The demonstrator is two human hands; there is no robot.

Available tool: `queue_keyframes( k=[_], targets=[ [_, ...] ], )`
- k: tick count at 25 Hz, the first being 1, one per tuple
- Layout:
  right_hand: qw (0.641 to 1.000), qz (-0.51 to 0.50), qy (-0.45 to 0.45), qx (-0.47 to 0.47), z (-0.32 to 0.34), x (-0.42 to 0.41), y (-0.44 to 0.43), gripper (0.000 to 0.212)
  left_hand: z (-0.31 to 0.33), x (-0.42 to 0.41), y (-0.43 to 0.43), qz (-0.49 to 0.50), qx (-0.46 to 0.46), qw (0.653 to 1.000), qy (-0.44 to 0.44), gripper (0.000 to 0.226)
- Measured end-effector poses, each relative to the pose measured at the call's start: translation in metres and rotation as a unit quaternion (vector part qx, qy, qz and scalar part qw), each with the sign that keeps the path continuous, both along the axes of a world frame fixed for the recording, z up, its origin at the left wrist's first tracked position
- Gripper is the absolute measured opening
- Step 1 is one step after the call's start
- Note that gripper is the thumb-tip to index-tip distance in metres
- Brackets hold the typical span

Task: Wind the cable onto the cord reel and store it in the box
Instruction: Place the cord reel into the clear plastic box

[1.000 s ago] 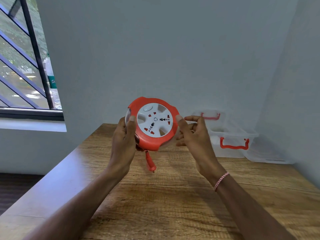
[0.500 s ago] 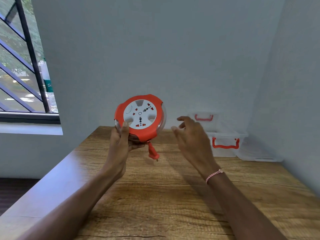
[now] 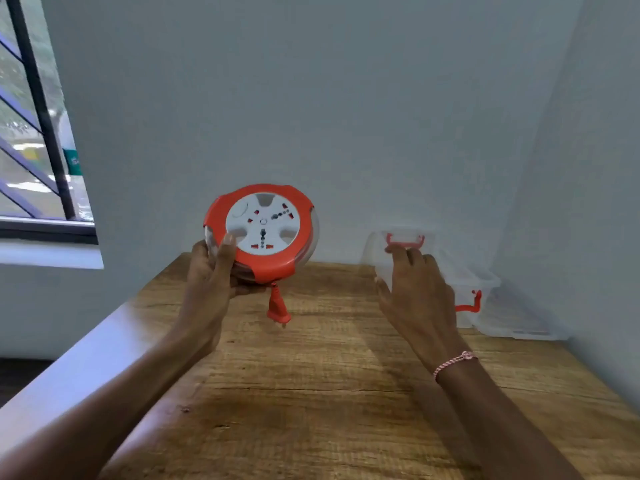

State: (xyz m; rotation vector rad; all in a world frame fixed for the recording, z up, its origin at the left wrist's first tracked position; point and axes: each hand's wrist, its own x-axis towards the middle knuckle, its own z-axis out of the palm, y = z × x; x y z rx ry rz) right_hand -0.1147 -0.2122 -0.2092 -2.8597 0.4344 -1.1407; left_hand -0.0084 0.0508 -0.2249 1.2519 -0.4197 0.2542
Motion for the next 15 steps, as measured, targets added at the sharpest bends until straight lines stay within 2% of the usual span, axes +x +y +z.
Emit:
queue_keyframes(
  k=[2,3,4,6,7,9,12,15],
  targets=[
    [0.996,0.051,-0.067,0.007,0.003,0.005,0.002,0.044,-0.001,0.013,-0.005,-0.012,0.023,1.000,0.013,0.059],
    [0.987,0.104,-0.094,0.076,0.005,0.007,0.006,0.043,0.000,0.018,-0.008,-0.020,0.031,0.999,0.023,0.059],
    [0.963,0.166,-0.098,0.187,0.010,0.012,0.013,0.047,0.001,0.026,-0.012,-0.024,0.039,0.999,0.030,0.057],
    [0.855,0.274,-0.033,0.439,0.022,0.022,0.029,0.071,0.007,0.032,-0.020,-0.040,0.053,0.997,0.037,0.051],
    [0.807,0.288,0.007,0.516,0.028,0.029,0.034,0.081,0.013,0.032,-0.026,-0.055,0.060,0.996,0.039,0.049],
    [0.743,0.306,0.052,0.593,0.039,0.042,0.035,0.081,0.033,0.032,-0.037,-0.077,0.073,0.993,0.054,0.049],
    [0.681,0.327,0.056,0.653,0.066,0.046,0.034,0.061,0.078,0.023,-0.049,-0.099,0.093,0.987,0.085,0.060],
    [0.616,0.327,0.063,0.714,0.103,0.042,0.030,0.067,0.128,0.016,-0.056,-0.120,0.113,0.979,0.122,0.065]
  ],
)
